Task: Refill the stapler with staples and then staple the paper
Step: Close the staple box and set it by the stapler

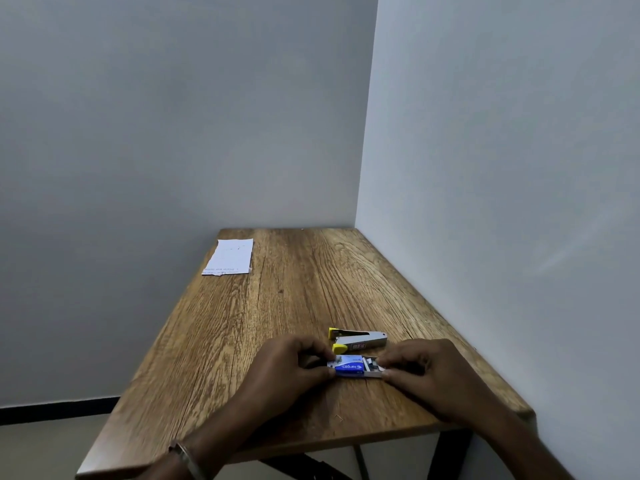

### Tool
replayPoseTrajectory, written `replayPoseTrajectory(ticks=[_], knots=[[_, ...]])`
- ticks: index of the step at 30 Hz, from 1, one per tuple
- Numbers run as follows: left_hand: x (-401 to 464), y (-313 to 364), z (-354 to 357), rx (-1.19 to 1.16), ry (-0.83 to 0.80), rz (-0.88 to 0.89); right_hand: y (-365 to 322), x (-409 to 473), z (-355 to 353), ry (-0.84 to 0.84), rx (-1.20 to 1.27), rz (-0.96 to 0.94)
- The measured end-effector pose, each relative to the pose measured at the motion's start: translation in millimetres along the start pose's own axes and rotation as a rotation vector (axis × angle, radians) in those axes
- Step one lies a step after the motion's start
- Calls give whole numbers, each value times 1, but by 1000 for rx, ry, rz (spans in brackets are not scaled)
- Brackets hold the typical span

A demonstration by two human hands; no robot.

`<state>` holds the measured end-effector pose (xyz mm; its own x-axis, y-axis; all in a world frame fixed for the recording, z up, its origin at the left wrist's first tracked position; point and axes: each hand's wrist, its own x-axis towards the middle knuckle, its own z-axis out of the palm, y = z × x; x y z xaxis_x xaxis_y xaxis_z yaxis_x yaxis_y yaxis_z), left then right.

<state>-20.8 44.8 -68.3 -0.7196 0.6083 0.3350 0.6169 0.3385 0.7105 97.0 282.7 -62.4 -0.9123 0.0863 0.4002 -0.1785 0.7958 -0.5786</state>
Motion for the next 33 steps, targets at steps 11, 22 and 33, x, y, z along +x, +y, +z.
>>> replayPoseTrajectory(ticks=[11, 22, 33], knots=[[-1, 2, -1, -10, -11, -2, 3, -3, -11, -93, -79, -69], [-2, 4, -2, 9, -3, -7, 3, 0, -6, -205, -184, -107], [-2, 4, -2, 12, 2, -3, 1, -5, -7, -66, -93, -69]])
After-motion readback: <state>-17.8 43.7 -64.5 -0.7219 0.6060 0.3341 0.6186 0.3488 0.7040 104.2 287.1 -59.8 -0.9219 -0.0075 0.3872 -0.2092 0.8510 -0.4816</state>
